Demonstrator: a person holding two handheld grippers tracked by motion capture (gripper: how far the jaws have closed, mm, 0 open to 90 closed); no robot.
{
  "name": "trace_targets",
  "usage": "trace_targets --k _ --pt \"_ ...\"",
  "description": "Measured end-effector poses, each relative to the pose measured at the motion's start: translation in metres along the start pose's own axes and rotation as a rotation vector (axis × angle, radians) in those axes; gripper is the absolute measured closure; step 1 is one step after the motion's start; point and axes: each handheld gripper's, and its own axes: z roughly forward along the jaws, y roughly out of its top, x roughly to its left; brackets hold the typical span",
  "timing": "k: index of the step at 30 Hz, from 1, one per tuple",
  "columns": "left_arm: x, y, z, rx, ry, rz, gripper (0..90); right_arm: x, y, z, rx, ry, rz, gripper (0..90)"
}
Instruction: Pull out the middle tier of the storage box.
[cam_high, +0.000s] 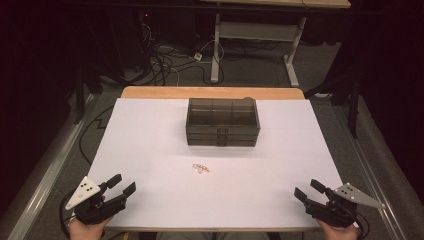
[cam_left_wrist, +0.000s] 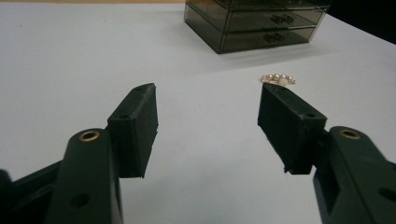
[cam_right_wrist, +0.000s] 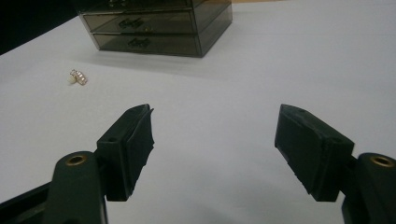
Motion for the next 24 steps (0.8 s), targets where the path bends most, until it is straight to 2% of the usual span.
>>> trace_targets --k 19,24 --pt "-0.0059 0.0007 0.0049 0.021 -0.020 0.040 37.1 0.0000 0.0001 0.0016 0.013 -0.013 0.012 27.8" --pt "-0.0060 0.0011 0.0053 0.022 -0.025 0.042 37.1 0.0005 0.0001 -0.0006 -0.003 -0.020 0.013 28.6"
